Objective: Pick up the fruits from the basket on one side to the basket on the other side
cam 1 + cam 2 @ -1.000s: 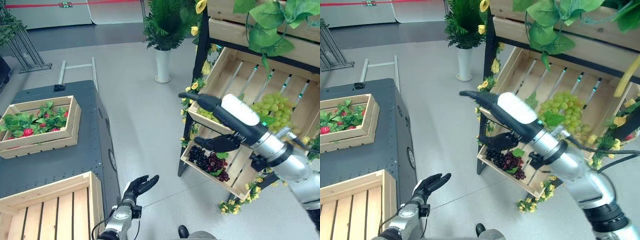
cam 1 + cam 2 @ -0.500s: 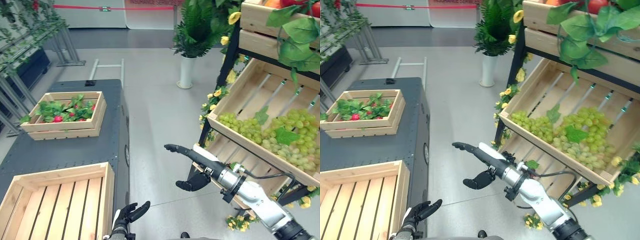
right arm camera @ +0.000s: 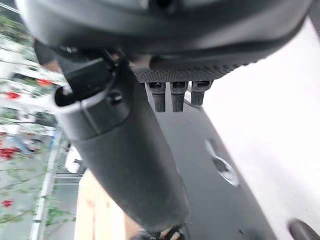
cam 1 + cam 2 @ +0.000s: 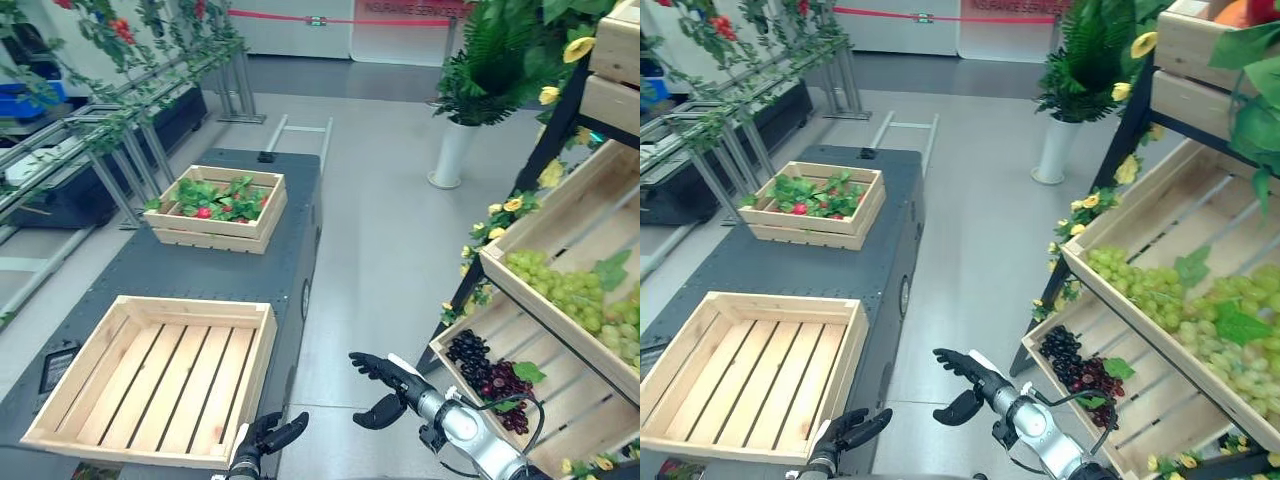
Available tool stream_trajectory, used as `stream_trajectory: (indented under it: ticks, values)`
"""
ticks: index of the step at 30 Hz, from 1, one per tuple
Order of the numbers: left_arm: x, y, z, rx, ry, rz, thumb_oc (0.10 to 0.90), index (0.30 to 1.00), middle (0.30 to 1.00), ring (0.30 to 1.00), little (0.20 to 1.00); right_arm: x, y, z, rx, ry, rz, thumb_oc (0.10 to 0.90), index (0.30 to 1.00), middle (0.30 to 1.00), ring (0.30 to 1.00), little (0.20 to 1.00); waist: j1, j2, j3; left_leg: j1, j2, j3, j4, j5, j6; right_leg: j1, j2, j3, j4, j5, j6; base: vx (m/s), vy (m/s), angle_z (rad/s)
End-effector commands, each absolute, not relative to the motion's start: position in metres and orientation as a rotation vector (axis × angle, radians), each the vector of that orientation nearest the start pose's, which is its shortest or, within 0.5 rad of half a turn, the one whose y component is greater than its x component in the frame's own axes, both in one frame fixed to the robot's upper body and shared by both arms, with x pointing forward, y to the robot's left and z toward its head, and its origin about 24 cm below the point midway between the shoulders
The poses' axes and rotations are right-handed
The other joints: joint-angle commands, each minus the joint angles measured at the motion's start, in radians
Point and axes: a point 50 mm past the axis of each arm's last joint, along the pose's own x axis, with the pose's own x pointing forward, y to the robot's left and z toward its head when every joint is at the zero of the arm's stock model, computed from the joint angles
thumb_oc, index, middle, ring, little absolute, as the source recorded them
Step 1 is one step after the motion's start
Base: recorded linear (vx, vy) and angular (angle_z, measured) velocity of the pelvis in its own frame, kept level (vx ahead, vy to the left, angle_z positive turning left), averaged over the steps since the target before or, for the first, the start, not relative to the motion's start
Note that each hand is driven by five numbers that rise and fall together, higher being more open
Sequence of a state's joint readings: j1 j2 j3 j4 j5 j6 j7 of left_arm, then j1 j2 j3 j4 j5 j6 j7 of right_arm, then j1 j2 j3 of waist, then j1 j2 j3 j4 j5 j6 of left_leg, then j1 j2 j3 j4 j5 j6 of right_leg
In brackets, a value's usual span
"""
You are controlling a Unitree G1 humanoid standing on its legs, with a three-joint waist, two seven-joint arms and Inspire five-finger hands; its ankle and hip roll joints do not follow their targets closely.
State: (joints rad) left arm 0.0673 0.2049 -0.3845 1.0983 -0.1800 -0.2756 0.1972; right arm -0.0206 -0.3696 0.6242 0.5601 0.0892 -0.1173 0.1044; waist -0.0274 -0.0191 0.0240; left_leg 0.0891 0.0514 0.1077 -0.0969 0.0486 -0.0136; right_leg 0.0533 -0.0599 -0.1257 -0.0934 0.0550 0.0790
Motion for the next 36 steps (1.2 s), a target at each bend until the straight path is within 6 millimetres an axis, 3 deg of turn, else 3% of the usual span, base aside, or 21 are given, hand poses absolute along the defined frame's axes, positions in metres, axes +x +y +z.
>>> stream_trajectory:
  ticks: [1, 8, 14, 21, 26, 36]
  values:
    - [0.150, 0.180, -0.135, 0.333, 0.698, -0.096, 0.800, 0.900, 0.900, 0.900, 0.900, 0.216, -0.128, -0.068, -0.318, 0.418, 0.503, 0.800, 0.900, 0.900, 0.900, 0.900, 0.017, 0.006, 0.032, 0.008, -0.041, -0.034, 0.010, -0.100, 0.019, 0.047, -0.002, -0.055, 0.023, -0.069, -0.017, -0.01, -0.041, 0.29]
    - [0.156, 0.177, -0.134, 0.362, 0.696, -0.213, 0.800, 0.900, 0.900, 0.900, 0.900, 0.196, -0.148, -0.111, -0.234, 0.689, 0.338, 0.800, 0.900, 0.900, 0.900, 0.900, 0.039, 0.022, 0.042, 0.006, -0.050, -0.072, 0.010, -0.094, 0.022, 0.066, -0.008, -0.083, 0.025, -0.084, -0.024, -0.01, -0.022, 0.20]
    - [0.155, 0.165, -0.137, 0.407, 0.703, -0.345, 0.800, 0.900, 0.900, 0.900, 0.900, 0.152, -0.172, -0.148, -0.251, 1.009, 0.287, 0.800, 0.900, 0.900, 0.900, 0.900, 0.045, 0.032, 0.043, 0.018, -0.053, -0.083, 0.010, -0.096, 0.024, 0.086, -0.009, -0.092, 0.019, -0.088, -0.027, 0.00, 0.004, 0.12]
    - [0.151, 0.163, -0.139, 0.424, 0.710, -0.373, 0.800, 0.900, 0.900, 0.900, 0.900, 0.125, -0.194, -0.160, -0.265, 1.155, 0.176, 0.800, 0.900, 0.900, 0.900, 0.900, 0.040, 0.032, 0.031, 0.030, -0.051, -0.080, 0.010, -0.100, 0.023, 0.099, -0.006, -0.082, 0.008, -0.080, -0.025, 0.01, 0.004, 0.01]
    - [0.147, 0.164, -0.141, 0.487, 0.721, -0.387, 0.800, 0.900, 0.900, 0.900, 0.900, 0.121, -0.199, -0.160, -0.250, 1.151, 0.159, 0.800, 0.900, 0.900, 0.900, 0.900, 0.026, 0.033, 0.026, 0.033, -0.051, -0.071, 0.010, -0.103, 0.024, 0.094, -0.003, -0.056, 0.006, -0.074, -0.022, 0.00, 0.005, -0.01]
    - [0.144, 0.162, -0.144, 0.420, 0.761, -0.411, 0.800, 0.900, 0.900, 0.900, 0.900, 0.118, -0.199, -0.161, -0.255, 1.142, 0.181, 0.800, 0.900, 0.900, 0.900, 0.900, 0.002, 0.028, 0.020, 0.045, -0.046, -0.044, 0.010, -0.110, 0.031, 0.086, 0.003, -0.006, 0.006, -0.067, -0.021, 0.00, 0.019, -0.11]
